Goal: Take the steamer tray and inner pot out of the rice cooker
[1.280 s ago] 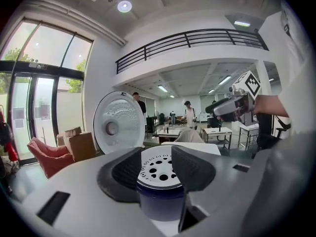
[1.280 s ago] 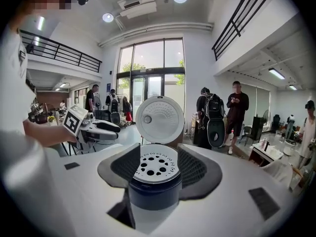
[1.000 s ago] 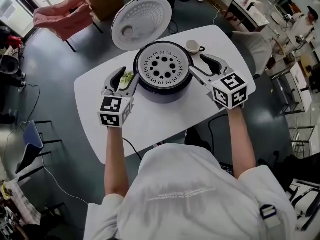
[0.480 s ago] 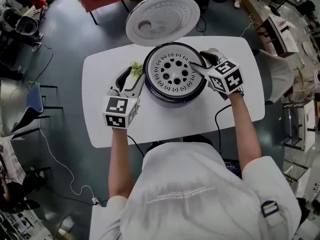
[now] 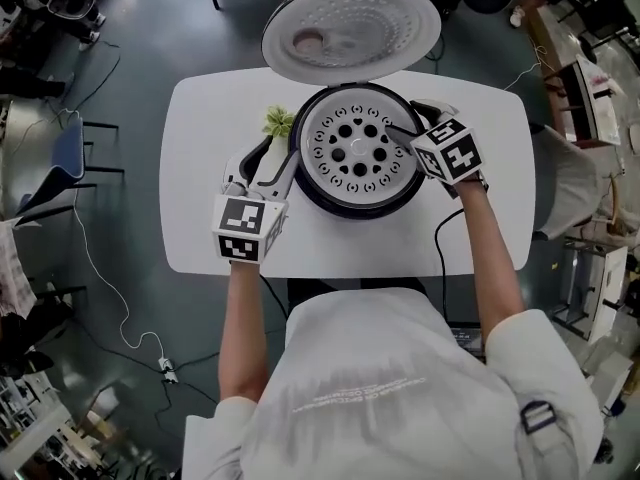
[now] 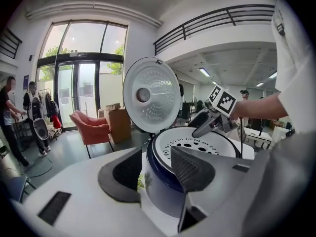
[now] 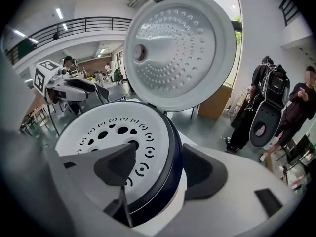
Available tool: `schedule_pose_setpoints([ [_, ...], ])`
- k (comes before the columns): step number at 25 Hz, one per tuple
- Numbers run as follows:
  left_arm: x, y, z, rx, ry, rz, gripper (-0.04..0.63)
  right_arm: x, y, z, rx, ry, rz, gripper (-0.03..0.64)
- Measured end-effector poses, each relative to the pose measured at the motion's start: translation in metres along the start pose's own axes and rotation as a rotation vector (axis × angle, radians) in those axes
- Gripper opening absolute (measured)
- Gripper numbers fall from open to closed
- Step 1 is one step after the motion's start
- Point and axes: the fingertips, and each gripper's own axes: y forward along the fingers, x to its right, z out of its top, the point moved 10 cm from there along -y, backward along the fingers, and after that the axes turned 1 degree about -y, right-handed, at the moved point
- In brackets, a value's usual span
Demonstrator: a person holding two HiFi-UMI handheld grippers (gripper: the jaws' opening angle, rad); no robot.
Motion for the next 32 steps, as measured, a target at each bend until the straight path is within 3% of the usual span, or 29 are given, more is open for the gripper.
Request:
schedule_pose_setpoints([
  [6, -0.001, 0.007, -0.001, -0.007, -0.014, 0.019, 0.195, 0.004, 0.016, -0.010, -0.107, -0.033, -0.032, 0.277],
  [17, -0.011, 0.004, -0.015, -0.028, -0.019, 0.002, 0.187, 0.002, 0.019, -0.010, -0.124, -0.049, -0.080, 0.255],
  [32, -0.016, -0.004, -0.012, -0.005, -0.011, -0.010, 0.183, 0.004, -0.001, -0.003, -0.153, -0.062, -0.065, 0.238],
])
